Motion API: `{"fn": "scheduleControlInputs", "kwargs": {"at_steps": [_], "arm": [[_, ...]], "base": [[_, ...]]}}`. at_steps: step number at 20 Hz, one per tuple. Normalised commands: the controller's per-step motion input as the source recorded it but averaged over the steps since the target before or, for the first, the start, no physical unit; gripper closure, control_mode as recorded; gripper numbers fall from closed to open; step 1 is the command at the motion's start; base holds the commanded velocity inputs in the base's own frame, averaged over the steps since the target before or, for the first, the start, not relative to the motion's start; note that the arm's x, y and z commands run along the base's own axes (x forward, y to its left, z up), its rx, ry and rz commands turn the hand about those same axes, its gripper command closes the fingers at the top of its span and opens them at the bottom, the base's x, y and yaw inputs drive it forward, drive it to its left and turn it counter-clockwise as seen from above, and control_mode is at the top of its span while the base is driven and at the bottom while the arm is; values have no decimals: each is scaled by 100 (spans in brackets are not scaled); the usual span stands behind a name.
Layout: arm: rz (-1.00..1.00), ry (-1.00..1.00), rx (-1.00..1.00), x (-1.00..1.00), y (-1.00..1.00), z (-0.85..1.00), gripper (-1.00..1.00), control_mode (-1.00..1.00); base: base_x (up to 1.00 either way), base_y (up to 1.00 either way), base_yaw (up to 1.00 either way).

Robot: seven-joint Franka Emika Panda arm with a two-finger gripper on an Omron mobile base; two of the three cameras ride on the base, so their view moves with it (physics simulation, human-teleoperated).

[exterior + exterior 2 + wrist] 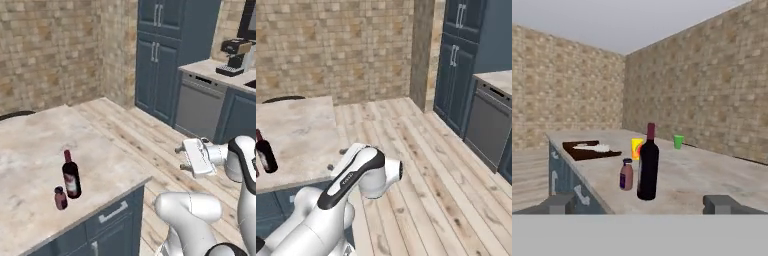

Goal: Place the drinks on the dining counter in a tight cluster.

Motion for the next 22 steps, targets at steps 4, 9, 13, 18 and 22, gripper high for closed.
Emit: {"fn": "scheduleControlInputs", "kwargs": {"at_steps": [4,9,13,18,22], "arm": [[0,0,0,0,0,0,-100,100],[0,0,0,0,0,0,-100,100],[0,0,0,0,0,0,-100,100],[0,0,0,0,0,0,-100,100],[0,0,0,0,0,0,-100,100]], "base": [[0,3,-97],[0,3,-98],[0,2,-100],[0,2,-100],[0,1,-100]]}}
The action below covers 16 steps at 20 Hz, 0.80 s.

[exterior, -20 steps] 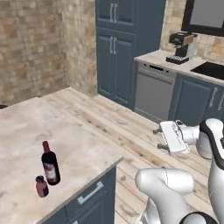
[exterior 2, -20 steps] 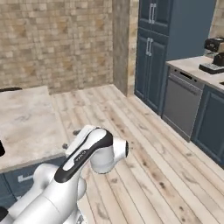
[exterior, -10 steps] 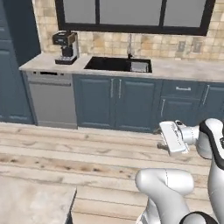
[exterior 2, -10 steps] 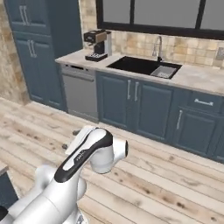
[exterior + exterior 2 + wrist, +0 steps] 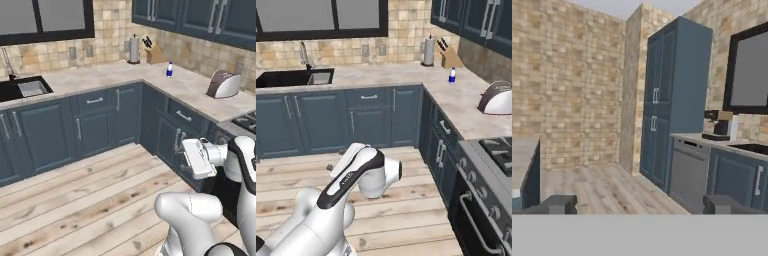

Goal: Place the drinks on the dining counter in a tight cluster.

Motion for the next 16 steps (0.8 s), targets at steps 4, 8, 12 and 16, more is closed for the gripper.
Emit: {"fn": "scheduleControlInputs", "kwargs": {"at_steps": [4,8,12,16], "arm": [[0,0,0,0,0,0,-100,100],[0,0,0,0,0,0,-100,100],[0,0,0,0,0,0,-100,100],[0,0,0,0,0,0,-100,100]], "base": [[23,17,-80],[71,33,-34],[87,34,-10],[91,30,-5]]}}
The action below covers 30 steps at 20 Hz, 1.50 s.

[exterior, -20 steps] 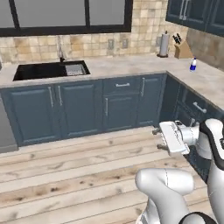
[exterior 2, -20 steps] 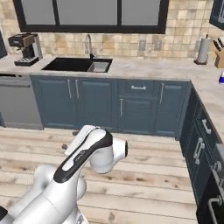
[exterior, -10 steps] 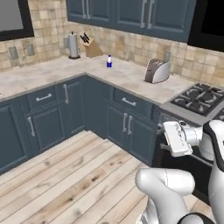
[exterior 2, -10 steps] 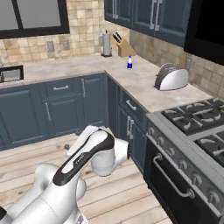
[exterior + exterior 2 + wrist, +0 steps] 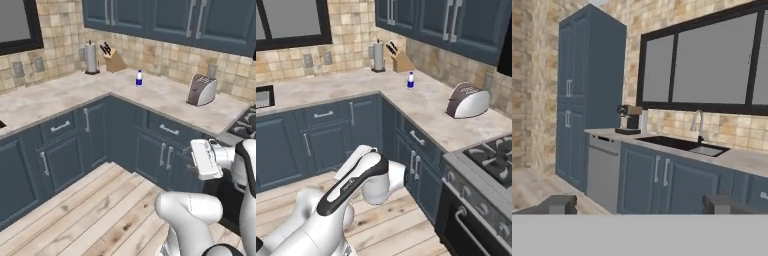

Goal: Place the drinks on the dining counter in a tight cluster.

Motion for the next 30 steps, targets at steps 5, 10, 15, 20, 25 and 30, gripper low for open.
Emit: {"fn": "scheduleControlInputs", "kwargs": {"at_steps": [5,10,15,20,25,30], "arm": [[0,0,0,0,0,0,-100,100],[0,0,0,0,0,0,-100,100],[0,0,0,0,0,0,-100,100],[0,0,0,0,0,0,-100,100],[0,0,0,0,0,0,-100,100],[0,0,0,0,0,0,-100,100]], "base": [[92,28,-5],[94,24,-2],[91,19,-8],[75,23,-30],[62,25,-43],[59,26,-46]]}}
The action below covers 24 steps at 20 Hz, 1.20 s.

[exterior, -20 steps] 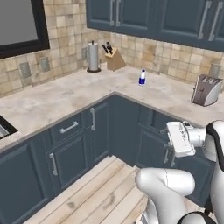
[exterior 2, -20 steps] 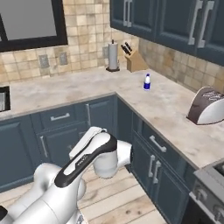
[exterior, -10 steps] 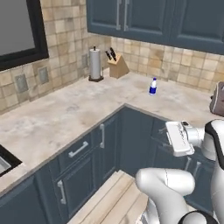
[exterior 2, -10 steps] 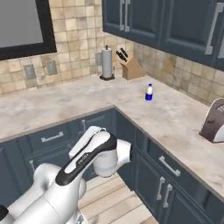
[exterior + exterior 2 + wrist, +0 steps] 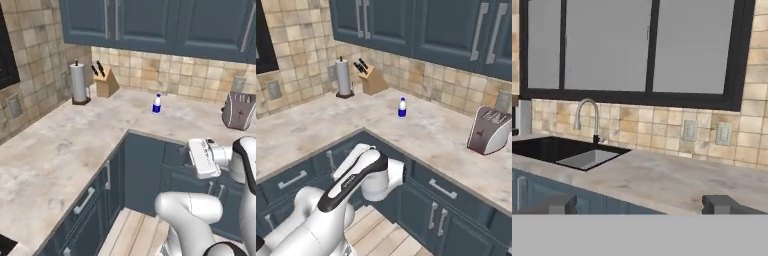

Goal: Place the drinks on the dining counter in a tight cluster.

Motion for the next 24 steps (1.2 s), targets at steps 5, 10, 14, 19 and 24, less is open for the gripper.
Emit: {"fn": "scheduleControlInputs", "kwargs": {"at_steps": [5,10,14,19,24], "arm": [[0,0,0,0,0,0,-100,100],[0,0,0,0,0,0,-100,100],[0,0,0,0,0,0,-100,100],[0,0,0,0,0,0,-100,100],[0,0,0,0,0,0,-100,100]], "base": [[86,16,-13],[91,-10,7],[73,-16,-5],[63,1,-18],[63,8,-13]]}}
